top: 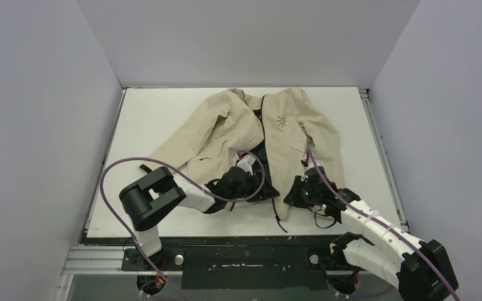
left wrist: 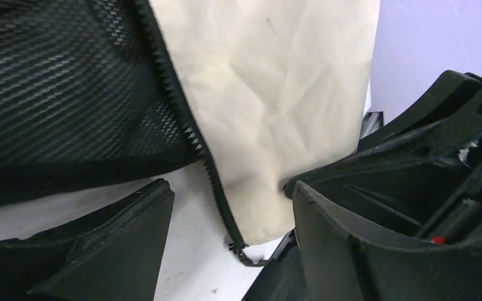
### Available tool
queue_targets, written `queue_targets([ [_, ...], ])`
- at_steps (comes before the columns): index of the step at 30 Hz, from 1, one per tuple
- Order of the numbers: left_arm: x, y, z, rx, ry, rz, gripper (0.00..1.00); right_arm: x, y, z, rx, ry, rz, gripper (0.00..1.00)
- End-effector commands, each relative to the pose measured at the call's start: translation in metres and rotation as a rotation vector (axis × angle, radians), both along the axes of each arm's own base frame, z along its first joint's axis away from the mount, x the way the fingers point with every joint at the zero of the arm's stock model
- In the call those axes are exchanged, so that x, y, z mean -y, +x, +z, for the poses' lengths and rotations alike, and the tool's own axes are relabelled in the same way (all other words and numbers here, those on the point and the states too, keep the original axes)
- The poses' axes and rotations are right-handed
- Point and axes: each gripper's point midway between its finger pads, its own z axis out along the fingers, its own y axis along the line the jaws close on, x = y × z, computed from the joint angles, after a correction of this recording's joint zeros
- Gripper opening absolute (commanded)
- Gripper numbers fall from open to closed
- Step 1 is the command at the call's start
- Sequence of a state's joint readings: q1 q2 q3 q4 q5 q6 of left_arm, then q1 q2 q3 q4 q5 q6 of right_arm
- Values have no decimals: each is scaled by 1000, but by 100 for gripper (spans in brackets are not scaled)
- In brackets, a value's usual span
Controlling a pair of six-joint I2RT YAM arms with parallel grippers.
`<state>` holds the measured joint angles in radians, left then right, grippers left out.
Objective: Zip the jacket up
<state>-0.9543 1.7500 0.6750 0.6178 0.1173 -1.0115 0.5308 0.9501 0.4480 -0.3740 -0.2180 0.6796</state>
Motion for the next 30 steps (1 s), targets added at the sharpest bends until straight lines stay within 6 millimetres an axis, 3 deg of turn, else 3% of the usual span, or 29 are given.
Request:
queue_targets([
  [1,42,-3,43,35,-226,-81,66,-15,6,21,46,104,8,2],
  [8,44,-2,30,8,-223,-65,66,-15,2,29,49,115,17,0],
  [13,49,-3,32,-18,-278,-73,40,-11,0,26,34,96,12,2],
  [16,50,-3,35,-21,-295,-75,20,-5,-1,26,32,71,-10,17],
  [20,49,-3,38,-15,-298,-71,1,1,-6,36,29,58,-22,54],
  [23,48,-1,40,-11,-290,-66,0,2,-17,43,1,61,3,67],
  [30,50,2,46,-6,-295,-63,0,-13,-50,34,-137,128,115,77],
])
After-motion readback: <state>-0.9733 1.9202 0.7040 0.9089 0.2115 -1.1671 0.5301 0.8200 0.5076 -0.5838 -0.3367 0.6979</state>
